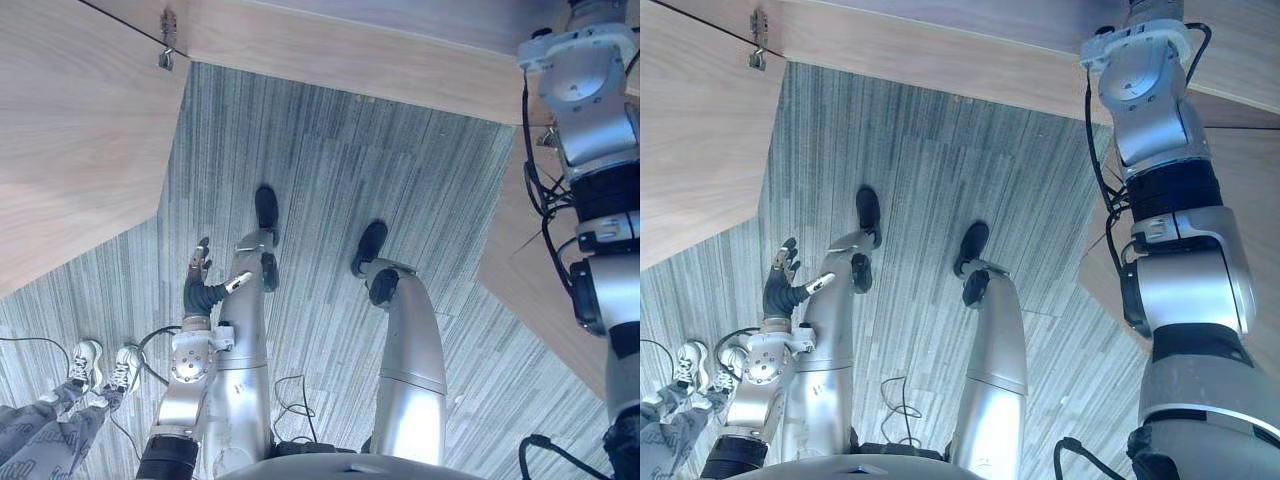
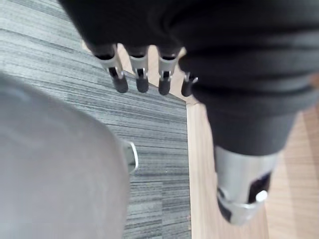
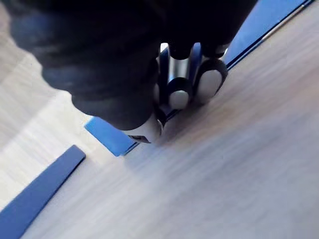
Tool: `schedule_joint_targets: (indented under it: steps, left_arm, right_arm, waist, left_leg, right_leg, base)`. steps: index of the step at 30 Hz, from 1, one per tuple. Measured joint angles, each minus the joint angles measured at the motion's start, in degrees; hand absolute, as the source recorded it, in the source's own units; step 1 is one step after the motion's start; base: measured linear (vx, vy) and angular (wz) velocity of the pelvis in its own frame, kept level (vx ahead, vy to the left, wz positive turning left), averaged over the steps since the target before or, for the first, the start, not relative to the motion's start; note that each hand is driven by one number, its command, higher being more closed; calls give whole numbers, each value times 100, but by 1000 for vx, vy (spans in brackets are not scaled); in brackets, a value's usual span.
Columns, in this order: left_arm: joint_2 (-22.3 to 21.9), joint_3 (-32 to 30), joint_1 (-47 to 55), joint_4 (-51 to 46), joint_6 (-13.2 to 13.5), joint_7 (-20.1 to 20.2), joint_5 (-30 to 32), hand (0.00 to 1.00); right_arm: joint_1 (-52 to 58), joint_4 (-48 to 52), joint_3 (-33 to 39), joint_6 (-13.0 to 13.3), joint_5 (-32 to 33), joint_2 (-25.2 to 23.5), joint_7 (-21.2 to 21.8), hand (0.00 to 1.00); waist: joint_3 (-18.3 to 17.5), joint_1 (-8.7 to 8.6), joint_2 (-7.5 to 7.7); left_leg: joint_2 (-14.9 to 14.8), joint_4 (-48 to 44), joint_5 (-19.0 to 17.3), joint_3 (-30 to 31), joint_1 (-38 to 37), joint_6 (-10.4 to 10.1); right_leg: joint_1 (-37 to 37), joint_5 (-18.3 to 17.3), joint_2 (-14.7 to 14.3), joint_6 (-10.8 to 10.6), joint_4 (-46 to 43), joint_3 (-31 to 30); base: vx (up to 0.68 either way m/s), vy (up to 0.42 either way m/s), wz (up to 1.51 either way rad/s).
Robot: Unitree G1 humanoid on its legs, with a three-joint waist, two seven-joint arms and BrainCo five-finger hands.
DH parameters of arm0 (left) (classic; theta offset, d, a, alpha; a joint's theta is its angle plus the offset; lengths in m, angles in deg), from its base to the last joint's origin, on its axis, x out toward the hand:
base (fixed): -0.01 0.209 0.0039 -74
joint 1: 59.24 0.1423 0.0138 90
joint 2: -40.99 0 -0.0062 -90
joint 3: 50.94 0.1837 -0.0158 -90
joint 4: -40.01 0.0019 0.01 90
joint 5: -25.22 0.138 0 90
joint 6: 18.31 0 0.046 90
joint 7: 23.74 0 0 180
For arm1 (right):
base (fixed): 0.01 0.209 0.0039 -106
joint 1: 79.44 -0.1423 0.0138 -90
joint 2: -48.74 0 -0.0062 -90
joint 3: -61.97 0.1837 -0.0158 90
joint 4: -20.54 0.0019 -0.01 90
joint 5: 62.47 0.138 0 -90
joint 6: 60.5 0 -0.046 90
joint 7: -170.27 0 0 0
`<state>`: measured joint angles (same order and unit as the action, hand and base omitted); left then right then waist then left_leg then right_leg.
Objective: Walk over to the cabinet, pick up the folder, carry it to the office cabinet, place the folder inside the office cabinet, then close the office cabinet door
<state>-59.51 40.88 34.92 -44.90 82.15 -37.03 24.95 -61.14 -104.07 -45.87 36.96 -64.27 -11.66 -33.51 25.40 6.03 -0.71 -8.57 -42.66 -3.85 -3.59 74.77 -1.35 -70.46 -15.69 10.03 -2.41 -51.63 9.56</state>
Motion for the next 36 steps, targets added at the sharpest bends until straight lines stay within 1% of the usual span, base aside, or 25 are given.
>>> schedule_joint_targets:
  steps: [3, 7, 9, 11, 12, 14, 15, 17, 18, 19, 20, 21, 22, 23, 25, 27, 29, 30, 32, 33, 34, 35, 36]
  left_arm:
    - [-7, 1, -1, 32, -3, 13, -78, 0]
    - [-36, -7, -1, 50, -8, 39, -82, 0]
    - [-88, -46, -7, 48, -8, 45, -82, 0]
    - [-124, -75, -14, 48, -31, 47, -82, 0]
    - [-130, -74, -19, 48, -38, 51, -82, 0]
    - [-164, -100, -49, 54, -79, 107, -76, 0]
    - [-171, -103, -68, 60, -96, 110, -75, 0]
    - [-232, -179, -195, 117, -166, 117, -64, 0]
    - [-232, -188, -245, 168, -185, 117, -63, 0]
    - [-221, -213, -301, 274, -241, 118, -50, 0]
    - [-220, -222, -302, 306, -277, 118, -40, 0]
    - [-233, -222, -304, 363, -327, 122, 43, 0]
    - [-256, -224, -309, 425, -363, 128, 71, 0]
    - [-265, -226, -317, 473, -381, 131, 88, 0]
    - [-311, -228, -340, 603, -490, 153, 178, 0]
    - [-362, -229, -338, 739, -512, 159, 193, 0]
    - [-411, -234, -331, 1006, -568, 184, 290, 0]
    - [-435, -258, -321, 1101, -578, 226, 315, 0]
    - [-500, -348, -243, 1277, -603, 255, 403, 0]
    - [-535, -411, -189, 1431, -611, 258, 456, 0]
    - [-548, -460, -165, 1570, -619, 258, 510, 0]
    - [-551, -487, -150, 1647, -628, 259, 521, 0]
    - [-563, -564, -112, 1808, -638, 262, 563, 0]
  right_arm:
    - [-60, -15, 23, -1, 517, -5, 17, 100]
    - [-48, -14, 159, 5, 956, -27, 132, 100]
    - [39, -5, 412, 7, 1157, -73, 145, 100]
    - [391, 125, 1030, 22, 1441, -271, 133, 100]
    - [532, 254, 1198, 24, 1534, -336, 128, 100]
    - [1124, 856, 1746, 79, 1840, -721, 78, 100]
    - [1303, 1025, 1856, 100, 1890, -829, 56, 100]
    - [2015, 1916, 2390, 168, 2003, -1397, -92, 100]
    - [2221, 2176, 2518, 213, 2006, -1583, -126, 100]
    - [2576, 2599, 2639, 302, 2056, -1952, -197, 100]
    - [2745, 2800, 2676, 329, 2057, -2144, -219, 100]
    - [3100, 3206, 2753, 398, 2060, -2487, -291, 100]
    - [3398, 3517, 2746, 468, 2063, -2752, -299, 100]
    - [3539, 3678, 2743, 503, 2065, -2882, -297, 100]
    - [4018, 4201, 2671, 686, 2126, -3349, -265, 100]
    - [4308, 4398, 2473, 809, 2226, -3576, -227, 100]
    - [4902, 4545, 2002, 929, 2237, -3858, 29, 100]
    - [5141, 4545, 1742, 952, 2225, -3924, 177, 100]
    - [5697, 4546, 1180, 955, 2164, -4059, 500, 100]
    - [6092, 4544, 842, 953, 2149, -4087, 702, 100]
    - [6439, 4511, 621, 935, 1982, -4173, 940, 100]
    - [6589, 4477, 530, 907, 1915, -4214, 1055, 100]
    - [6859, 4343, 422, 840, 1759, -4288, 1228, 100]
  waist:
    - [0, 13, 0]
    - [0, 24, 0]
    - [0, 26, 0]
    - [0, 24, 0]
    - [0, 22, 0]
    - [-1, -19, -1]
    - [-1, -27, -1]
    - [-3, -58, -3]
    - [-4, -69, -4]
    - [-4, -113, -4]
    - [-6, -129, -4]
    - [-9, -138, -3]
    - [-14, -136, -7]
    - [-16, -133, -10]
    - [-23, -160, -8]
    - [-105, -169, -6]
    - [-402, -202, -1]
    - [-467, -236, 5]
    - [-664, -282, 17]
    - [-844, -288, 28]
    - [-920, -288, 55]
    - [-976, -295, 58]
    - [-1120, -334, 60]
  left_leg:
    - [2, 165, 103, 0, -51, -25]
    - [-1, 192, 165, 3, -84, -36]
    - [-7, 176, 172, 14, -89, -36]
    - [-30, 119, 170, 33, -120, -36]
    - [-41, 97, 169, 31, -131, -35]
    - [-83, -6, 141, 17, -233, -16]
    - [-94, -31, 120, 15, -271, -7]
    - [-108, -42, 61, 10, -463, -11]
    - [-108, -37, 18, 4, -530, -46]
    - [-110, -26, -17, -12, -685, -26]
    - [-111, -23, -24, -22, -769, -29]
    - [-135, -15, -66, -88, -955, -11]
    - [-174, -6, -112, -143, -1158, -12]
    - [-199, -1, -136, -169, -1262, -11]
    - [-233, 168, -171, -267, -1772, -3]
    - [-238, 299, -157, -332, -2116, 9]
    - [-231, 513, -199, -430, -2660, 36]
    - [-222, 617, -220, -469, -2939, 38]
    - [-212, 889, -243, -572, -3484, 47]
    - [-212, 1070, -258, -652, -3783, 45]
    - [-206, 1235, -263, -749, -4122, 46]
    - [-205, 1311, -271, -789, -4250, 51]
    - [-207, 1412, -285, -856, -4446, 56]
  right_leg:
    - [0, 18, 2, 43, 10, 26]
    - [3, 37, -2, 74, 5, 37]
    - [13, 40, -10, 79, -5, 43]
    - [72, 40, -24, 79, -23, 58]
    - [92, 40, -27, 79, -35, 58]
    - [219, 32, -44, 86, -77, 60]
    - [260, 24, -47, 91, -97, 60]
    - [453, -33, -47, 108, -144, 58]
    - [514, -71, -47, 73, -146, 55]
    - [665, -89, -45, 81, -142, 53]
    - [747, -94, -45, 82, -136, 53]
    - [922, -101, -48, 90, -100, 44]
    - [1116, -99, -60, 90, -39, 35]
    - [1229, -96, -74, 91, 7, 33]
    - [1731, -47, -106, 72, 274, 28]
    - [2067, 36, -127, 87, 471, 15]
    - [2625, 75, -144, 40, 804, 7]
    - [2905, 95, -153, 12, 966, 3]
    - [3456, 171, -197, -36, 1346, -12]
    - [3751, 232, -228, -68, 1606, -32]
    - [4062, 288, -246, -95, 1836, -82]
    - [4181, 313, -256, -110, 1936, -102]
    - [4385, 370, -280, -133, 2133, -124]
  base:
    - [-24, -20, 6]
    - [-7, -5, 1]
    - [0, 0, 0]
    - [0, 0, 0]
    - [-12, -9, -3]
    - [-17, -8, -5]
    - [0, 0, 0]
    - [-43, -15, 1]
    - [-44, -21, 3]
    - [-34, -23, 4]
    - [0, 0, 0]
    - [-15, -19, -10]
    - [-3, -14, -15]
    - [10, -11, -20]
    - [30, -9, -17]
    - [52, -9, -9]
    - [139, -15, -7]
    - [167, -1, -8]
    - [131, 17, -13]
    - [155, 37, -25]
    - [163, 41, -25]
    - [174, 57, -23]
    - [129, 48, -22]
